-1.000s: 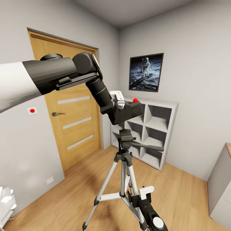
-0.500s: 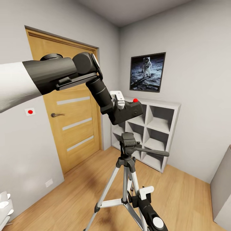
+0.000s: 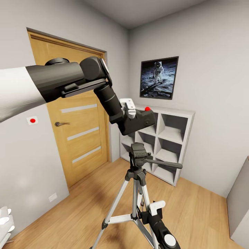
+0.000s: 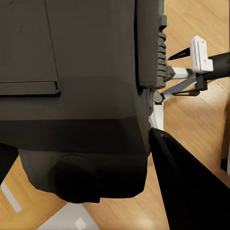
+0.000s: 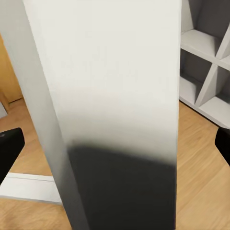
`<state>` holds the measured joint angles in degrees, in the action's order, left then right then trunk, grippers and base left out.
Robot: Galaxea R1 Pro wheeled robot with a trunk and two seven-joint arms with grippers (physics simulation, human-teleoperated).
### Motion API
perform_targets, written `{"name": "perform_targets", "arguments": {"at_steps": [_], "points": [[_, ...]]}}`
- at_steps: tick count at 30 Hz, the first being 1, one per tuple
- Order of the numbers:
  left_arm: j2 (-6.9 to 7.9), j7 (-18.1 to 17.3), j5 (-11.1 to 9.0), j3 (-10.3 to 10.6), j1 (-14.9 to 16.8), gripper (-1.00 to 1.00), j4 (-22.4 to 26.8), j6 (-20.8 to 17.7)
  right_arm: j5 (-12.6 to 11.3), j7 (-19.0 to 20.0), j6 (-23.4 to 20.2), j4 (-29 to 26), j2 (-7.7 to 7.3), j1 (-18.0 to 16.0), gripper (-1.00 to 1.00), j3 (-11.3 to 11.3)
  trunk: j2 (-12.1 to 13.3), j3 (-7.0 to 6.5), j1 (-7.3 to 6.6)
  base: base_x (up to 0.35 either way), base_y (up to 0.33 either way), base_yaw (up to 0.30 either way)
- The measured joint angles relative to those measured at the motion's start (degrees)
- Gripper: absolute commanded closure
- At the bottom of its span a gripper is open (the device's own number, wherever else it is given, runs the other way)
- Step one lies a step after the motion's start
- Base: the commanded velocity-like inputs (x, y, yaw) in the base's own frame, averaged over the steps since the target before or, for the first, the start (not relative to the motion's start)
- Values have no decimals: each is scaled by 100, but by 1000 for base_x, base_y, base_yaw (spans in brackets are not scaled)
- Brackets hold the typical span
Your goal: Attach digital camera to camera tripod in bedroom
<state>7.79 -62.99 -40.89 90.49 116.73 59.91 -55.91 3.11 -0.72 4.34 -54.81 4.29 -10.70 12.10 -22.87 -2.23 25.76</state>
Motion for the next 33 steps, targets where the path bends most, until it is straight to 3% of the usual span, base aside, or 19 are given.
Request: {"name": "perform_targets", "arguments": {"at_steps": [4,9,13,18,33], "points": [[-138,-1,-2,0,-1,100,-3,0,0,0,0,0,0,0,-100,1,0,0,0,0,0,0],[-197,-1,6,84,-2,100,-11,4,0,0,-3,0,5,0,-100,3,0,0,0,0,0,0],[-201,-1,3,110,-1,100,-5,5,0,0,-1,0,3,0,-100,2,0,0,0,0,0,0],[-202,-1,12,400,-6,100,-9,8,0,0,0,0,5,0,-100,5,0,0,0,0,0,0],[-202,-3,3,432,-5,100,-2,6,0,0,-2,-1,5,0,-100,5,0,0,0,0,0,0]]}}
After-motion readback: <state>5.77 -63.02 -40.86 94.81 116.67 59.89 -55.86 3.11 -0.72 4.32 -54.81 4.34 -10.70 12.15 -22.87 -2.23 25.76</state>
